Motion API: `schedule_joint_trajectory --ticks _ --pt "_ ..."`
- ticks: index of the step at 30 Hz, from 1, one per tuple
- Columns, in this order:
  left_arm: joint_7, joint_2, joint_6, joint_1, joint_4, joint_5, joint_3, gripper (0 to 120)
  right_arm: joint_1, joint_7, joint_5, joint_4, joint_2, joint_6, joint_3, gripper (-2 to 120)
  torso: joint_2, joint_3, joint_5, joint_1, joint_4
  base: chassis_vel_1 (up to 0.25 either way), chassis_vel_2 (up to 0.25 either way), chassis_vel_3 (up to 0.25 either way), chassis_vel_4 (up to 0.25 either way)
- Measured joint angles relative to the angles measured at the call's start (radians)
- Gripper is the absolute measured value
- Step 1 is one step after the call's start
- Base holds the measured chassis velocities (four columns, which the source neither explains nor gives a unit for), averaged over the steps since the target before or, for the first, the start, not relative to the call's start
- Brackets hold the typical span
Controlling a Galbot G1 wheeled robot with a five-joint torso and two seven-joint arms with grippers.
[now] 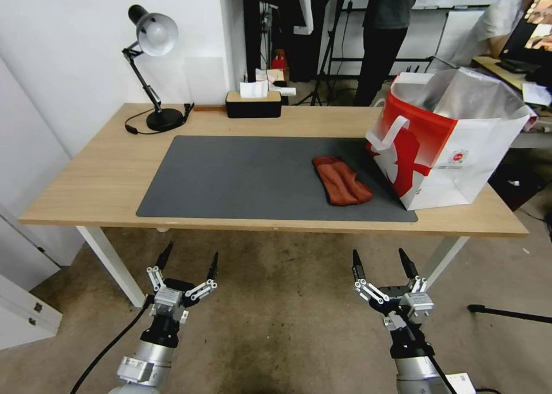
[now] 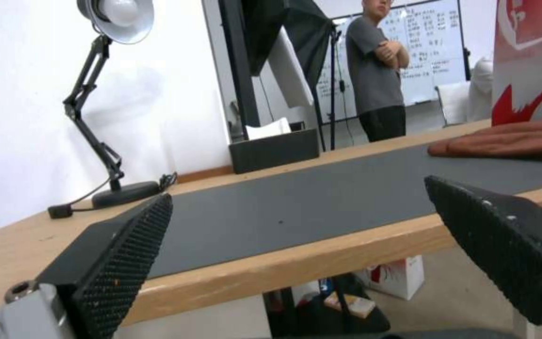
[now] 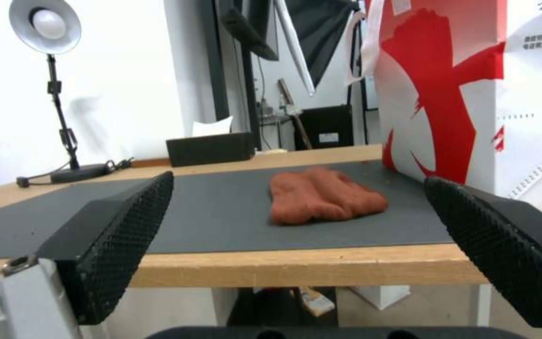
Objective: Sweep shrimp from table into container with towel, then put container into takeout bag.
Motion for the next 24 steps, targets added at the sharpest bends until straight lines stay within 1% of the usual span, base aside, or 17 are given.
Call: schedule_joint_trajectory --ticks 1,2,4,8,24 --pt "0.004 -0.014 0.0 -0.004 0.002 0.0 0.002 100 0.003 -0.005 0.0 -0.001 0.005 0.002 0.001 100 0.0 0.0 0.0 0.0 0.0 0.0 0.0 0.0 0.0" --pt "0.004 -0.014 0.0 -0.004 0.002 0.0 0.002 100 0.003 -0.005 0.0 -0.001 0.005 0.002 0.001 100 0.0 0.0 0.0 0.0 0.0 0.0 0.0 0.0 0.0" --pt "0.012 -0.047 0.0 -0.013 0.007 0.001 0.004 100 0.005 -0.015 0.0 -0.001 0.019 0.006 0.005 100 0.0 0.0 -0.0005 0.0 0.0 0.0 0.0 0.0 0.0" --pt "0.015 -0.071 0.001 -0.019 0.008 0.005 0.007 100 0.002 -0.024 -0.005 0.001 0.029 0.005 0.008 100 0.0 0.0 -0.0003 0.0 0.0 0.0 0.0 0.0 0.0" --pt "0.011 -0.071 0.008 -0.029 0.009 0.006 0.01 100 0.0 -0.024 -0.013 -0.003 0.03 0.001 0.008 100 0.0 0.0 -0.0003 0.0 0.0001 0.0 0.0 0.0 0.0"
